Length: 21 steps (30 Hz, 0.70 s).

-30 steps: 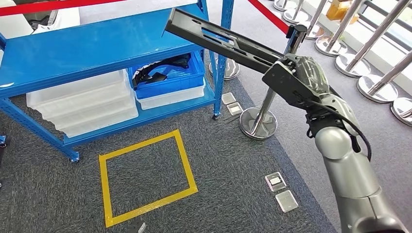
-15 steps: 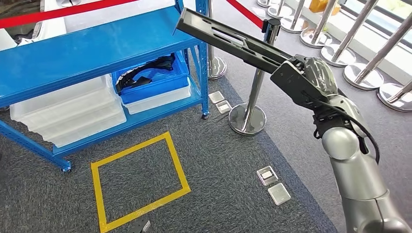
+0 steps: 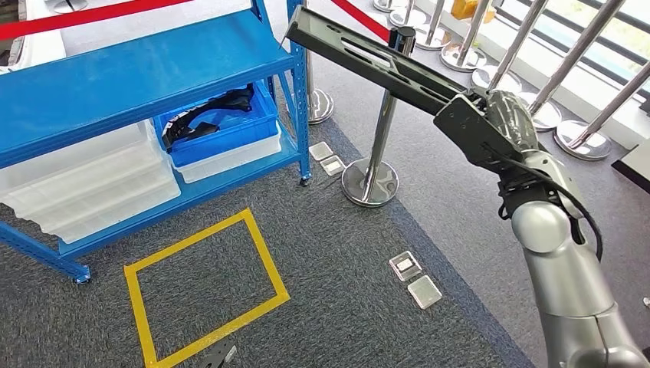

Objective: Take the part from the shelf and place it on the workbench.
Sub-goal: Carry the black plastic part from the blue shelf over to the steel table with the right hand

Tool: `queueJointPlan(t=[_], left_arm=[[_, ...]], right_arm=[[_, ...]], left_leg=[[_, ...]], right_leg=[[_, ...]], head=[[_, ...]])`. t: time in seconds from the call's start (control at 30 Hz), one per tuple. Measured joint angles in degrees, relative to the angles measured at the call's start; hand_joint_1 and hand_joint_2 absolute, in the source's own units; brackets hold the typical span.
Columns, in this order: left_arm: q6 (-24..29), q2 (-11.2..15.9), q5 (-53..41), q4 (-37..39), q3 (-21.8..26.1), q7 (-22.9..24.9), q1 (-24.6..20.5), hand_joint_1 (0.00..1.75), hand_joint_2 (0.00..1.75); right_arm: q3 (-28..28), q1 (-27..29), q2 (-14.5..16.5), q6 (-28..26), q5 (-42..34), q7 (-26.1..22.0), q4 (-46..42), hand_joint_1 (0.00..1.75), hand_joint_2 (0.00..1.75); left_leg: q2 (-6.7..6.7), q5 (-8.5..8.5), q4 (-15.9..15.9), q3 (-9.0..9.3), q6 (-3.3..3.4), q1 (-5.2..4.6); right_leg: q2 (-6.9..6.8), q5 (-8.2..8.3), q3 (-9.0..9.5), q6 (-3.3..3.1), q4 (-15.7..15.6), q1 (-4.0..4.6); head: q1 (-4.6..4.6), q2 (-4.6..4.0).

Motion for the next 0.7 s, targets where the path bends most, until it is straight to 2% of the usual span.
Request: queueJointPlan(t=[0.03, 0.1, 0.13, 0.17, 0.2, 0.27, 0.33, 0.37, 0.43, 0.47, 0.5, 0.53, 0.57, 0.63, 0.67, 0.7], left_arm=[[0.0, 0.0, 0.0, 0.0, 0.0, 0.0, 0.0, 0.0, 1.75], [0.1, 0.0, -0.1, 0.0, 0.0, -0.1, -0.1, 0.0, 1.75], [0.1, 0.0, -0.1, 0.0, 0.0, -0.1, -0.2, 0.0, 1.75], [0.1, 0.0, -0.1, 0.0, 0.0, -0.1, -0.3, 0.0, 1.75], [0.2, 0.0, -0.1, 0.0, 0.0, -0.2, -0.3, 0.0, 1.75], [0.2, 0.0, -0.2, 0.0, 0.0, -0.2, -0.4, 0.0, 1.75], [0.2, 0.0, -0.2, 0.0, 0.0, -0.2, -0.5, 0.0, 1.75], [0.2, 0.0, -0.1, 0.0, -0.1, -0.2, -0.5, 0.0, 1.75], [0.2, 0.0, -0.2, 0.0, -0.1, -0.2, -0.4, 0.0, 1.75], [0.3, 0.0, -0.2, 0.0, -0.1, -0.3, -0.3, 0.0, 1.75], [0.5, 0.0, -0.2, 0.0, -0.1, -0.3, -0.2, 0.0, 1.75], [1.0, 0.0, -0.1, 0.0, -0.1, -0.3, -0.1, 0.0, 1.75], [1.5, 0.0, 0.1, 0.0, -0.1, -0.5, -0.1, 0.0, 1.75], [1.6, 0.9, 0.9, 0.0, -0.1, -1.7, -0.1, 0.0, 1.75], [0.8, 1.7, 1.4, -0.1, -0.1, -2.7, 0.0, 0.0, 1.75], [-0.5, 2.7, 1.8, -0.1, -0.1, -3.6, 0.0, 0.0, 1.75]], right_arm=[[0.0, 0.0, 0.0, 0.0, 0.0, 0.0, 0.1, 1.75, 1.75], [0.0, -0.1, 0.0, 0.0, 0.1, 0.0, 0.1, 1.75, 1.75], [0.0, -0.2, 0.1, -0.1, 0.1, 0.0, 0.1, 1.75, 1.75], [0.0, -0.4, 0.1, -0.1, 0.1, 0.0, 0.2, 1.75, 1.75], [0.0, -0.4, 0.1, -0.1, 0.1, 0.0, 0.2, 1.75, 1.75], [0.0, -0.5, 0.1, -0.2, 0.1, 0.0, 0.2, 1.75, 1.75], [0.0, -0.5, 0.2, -0.2, 0.1, 0.0, 0.2, 1.75, 1.75], [0.0, -0.6, 0.2, -0.2, 0.1, 0.0, 0.2, 1.75, 1.75], [0.0, -0.6, 0.3, -0.2, 0.1, 0.0, 0.3, 1.75, 1.75], [0.1, -0.6, 0.3, -0.2, 0.1, 0.0, 0.3, 1.75, 1.75], [0.1, -0.6, 0.4, -0.2, 0.2, 0.0, 0.4, 1.75, 1.75], [0.1, -0.6, 0.4, -0.3, 0.3, 0.0, 0.4, 1.75, 1.75], [0.1, -0.6, 0.5, -0.4, 0.6, 0.0, 0.5, 1.75, 1.75], [0.1, -0.7, 0.5, -0.6, 1.6, -0.3, 0.5, 1.75, 1.75], [0.1, -0.7, 0.6, -0.7, 2.0, -0.4, 0.5, 1.75, 1.75], [0.2, -0.8, 0.6, -0.7, 2.3, -0.5, 0.5, 1.75, 1.75]], left_leg=[[0.51, 0.04, 0.1, -0.18, -0.12, 0.07], [1.4, -0.04, 0.5, -0.41, -0.52, 0.2], [1.77, -0.19, 0.8, -0.49, -0.84, 0.14], [2.06, -0.3, 1.1, -0.54, -1.2, 0.03], [2.35, -0.37, 1.2, -0.59, -1.57, -0.11], [2.9, -0.4, 1.2, -0.61, -2.28, -0.1], [2.01, -1.72, 2.8, -1.17, -2.95, 0.15], [1.07, -3.37, 5.4, -2.24, -3.18, 0.23], [-0.53, -7.21, 13.2, -5.78, -3.37, 0.27], [-0.78, -8.3, 16.6, -7.46, -3.34, 0.23], [-0.89, -8.28, 18.1, -8.36, -3.21, 0.18], [-0.98, -7.12, 17.5, -8.25, -2.96, 0.11], [-1.23, -5.0, 14.5, -7.1, -2.61, 0.02], [-3.0, -0.95, 6.6, -4.03, -1.8, -0.1], [-3.8, 0.09, 3.8, -2.96, -1.57, -0.13], [-4.34, 0.34, 2.4, -2.51, -1.45, -0.21]], right_leg=[[-0.24, 0.78, 1.05, 0.18, -1.2, -0.17], [-1.76, 3.63, 5.85, 0.38, -8.8, -0.35], [-2.53, 4.72, 8.05, 0.17, -12.6, -0.25], [-3.07, 5.25, 9.38, -0.19, -15.0, -0.12], [-3.21, 5.3, 9.81, -0.66, -16.1, 0.07], [-2.23, 5.49, 9.45, -1.69, -16.1, 0.3], [-1.54, 5.84, 9.29, -2.5, -16.3, 0.19], [-1.24, 5.99, 9.26, -2.84, -16.5, 0.1], [-0.51, 6.07, 9.09, -3.16, -16.4, 0.25], [-0.02, 6.06, 9.01, -3.23, -16.3, 0.38], [0.51, 6.04, 8.97, -3.28, -16.3, 0.51], [1.08, 6.0, 8.98, -3.31, -16.2, 0.62], [1.64, 5.94, 9.06, -3.34, -16.1, 0.71], [2.64, 5.79, 9.09, -3.31, -15.9, 0.84], [3.08, 5.77, 8.95, -3.19, -15.9, 0.85], [3.5, 5.79, 8.74, -3.0, -15.8, 0.77]], head=[[0.1, 0.0], [0.29, 0.0], [0.44, 0.0], [0.44, 0.0], [0.29, 0.0], [-0.31, 0.0], [-0.94, 0.0], [-1.36, 0.0], [-2.26, 0.0], [-2.56, 0.0], [-2.79, 0.0], [-3.02, 0.0], [-3.27, 0.0], [-3.59, 0.0], [-3.64, 0.0], [-3.63, 0.0]])
